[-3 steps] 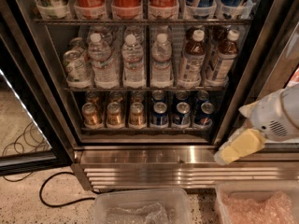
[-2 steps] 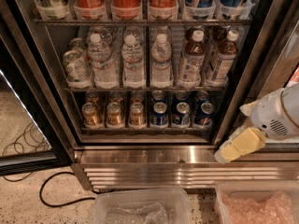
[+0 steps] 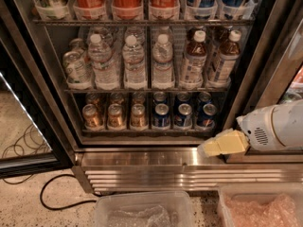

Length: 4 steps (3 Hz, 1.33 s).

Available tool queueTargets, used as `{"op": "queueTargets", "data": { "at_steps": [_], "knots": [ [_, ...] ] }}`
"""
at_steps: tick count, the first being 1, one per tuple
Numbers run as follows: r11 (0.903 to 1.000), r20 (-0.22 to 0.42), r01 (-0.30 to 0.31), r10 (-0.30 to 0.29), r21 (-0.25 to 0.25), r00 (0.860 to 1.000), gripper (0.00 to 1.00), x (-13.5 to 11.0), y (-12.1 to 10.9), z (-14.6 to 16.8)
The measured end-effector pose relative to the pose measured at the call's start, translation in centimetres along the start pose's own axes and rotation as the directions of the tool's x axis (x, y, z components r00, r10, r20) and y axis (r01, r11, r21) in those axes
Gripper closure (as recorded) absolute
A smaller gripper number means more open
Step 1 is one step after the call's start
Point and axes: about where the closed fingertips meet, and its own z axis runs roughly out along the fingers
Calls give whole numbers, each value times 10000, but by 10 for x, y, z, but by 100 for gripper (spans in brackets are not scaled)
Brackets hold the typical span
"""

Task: Pick blue plastic bottle from middle shelf of fridge

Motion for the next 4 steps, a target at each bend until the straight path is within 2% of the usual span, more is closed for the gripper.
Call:
{"op": "queueTargets", "data": {
  "at_steps": [1,2,3,4],
  "knots": [
    [9899,925,-1256,1192,657,9885,0,-13,-16,22],
    [9639,1924,-2114,1793,1619,9648,0,-32,-52,32],
    [9313,3000,-2422,1570,2722,9409,0,-63,-91,28],
    [9223,3455,-2505,1417,2943,9277,0,-75,-98,21]
  ]
}}
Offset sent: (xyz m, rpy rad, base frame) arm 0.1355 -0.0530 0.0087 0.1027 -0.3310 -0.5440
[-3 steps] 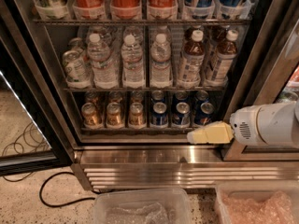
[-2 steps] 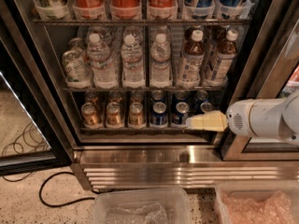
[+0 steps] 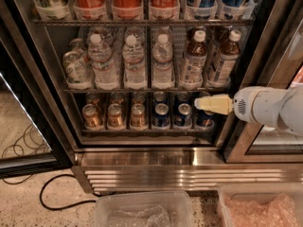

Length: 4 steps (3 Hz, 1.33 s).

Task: Pick blue plastic bottle from middle shelf of fridge

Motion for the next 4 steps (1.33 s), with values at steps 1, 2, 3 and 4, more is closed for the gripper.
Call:
{"op": "queueTargets", "data": {
  "at_steps": [1,2,3,4],
  "knots": [
    [10000,2,-1,1,0,10000,0,0,0,0],
    [9995,321,-286,283,104,9991,0,-3,5,5],
    [9984,979,-419,381,376,9945,0,-7,15,17],
    [9964,1864,-458,318,715,9820,0,-13,17,28]
  ]
}}
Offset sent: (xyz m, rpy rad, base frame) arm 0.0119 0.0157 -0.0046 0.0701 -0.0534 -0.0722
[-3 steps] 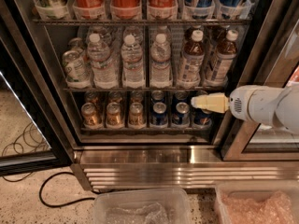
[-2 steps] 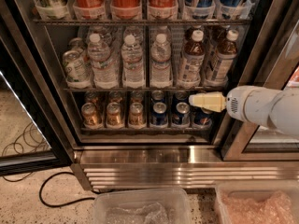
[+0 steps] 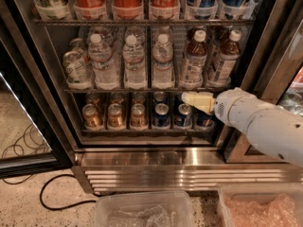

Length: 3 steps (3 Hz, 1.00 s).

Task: Pick blue plastic bottle from middle shelf of fridge

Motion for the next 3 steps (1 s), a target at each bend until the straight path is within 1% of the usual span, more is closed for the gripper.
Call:
{"op": "queueTargets", "data": {
  "at_steps": [1,2,3],
  "knots": [
    [9989,762,14,-49,468,9971,0,2,0,10],
    [9956,1455,-97,-40,935,9894,0,-12,-2,27],
    [9944,1672,-158,-19,1048,9859,0,-19,-3,26]
  ]
}}
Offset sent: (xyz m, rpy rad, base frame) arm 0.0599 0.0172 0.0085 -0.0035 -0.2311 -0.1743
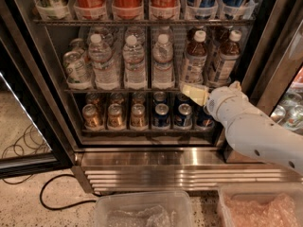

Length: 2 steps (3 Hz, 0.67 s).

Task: Pick blue plastic bottle from middle shelf of fridge

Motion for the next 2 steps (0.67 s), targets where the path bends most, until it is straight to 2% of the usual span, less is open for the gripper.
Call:
{"op": "queueTargets", "data": {
  "at_steps": [1,2],
  "knots": [
    [9999,70,-141,142,-45,9999,0,-2,3,0],
    [9997,130,-235,235,49,9996,6,-1,3,-1]
  ]
}}
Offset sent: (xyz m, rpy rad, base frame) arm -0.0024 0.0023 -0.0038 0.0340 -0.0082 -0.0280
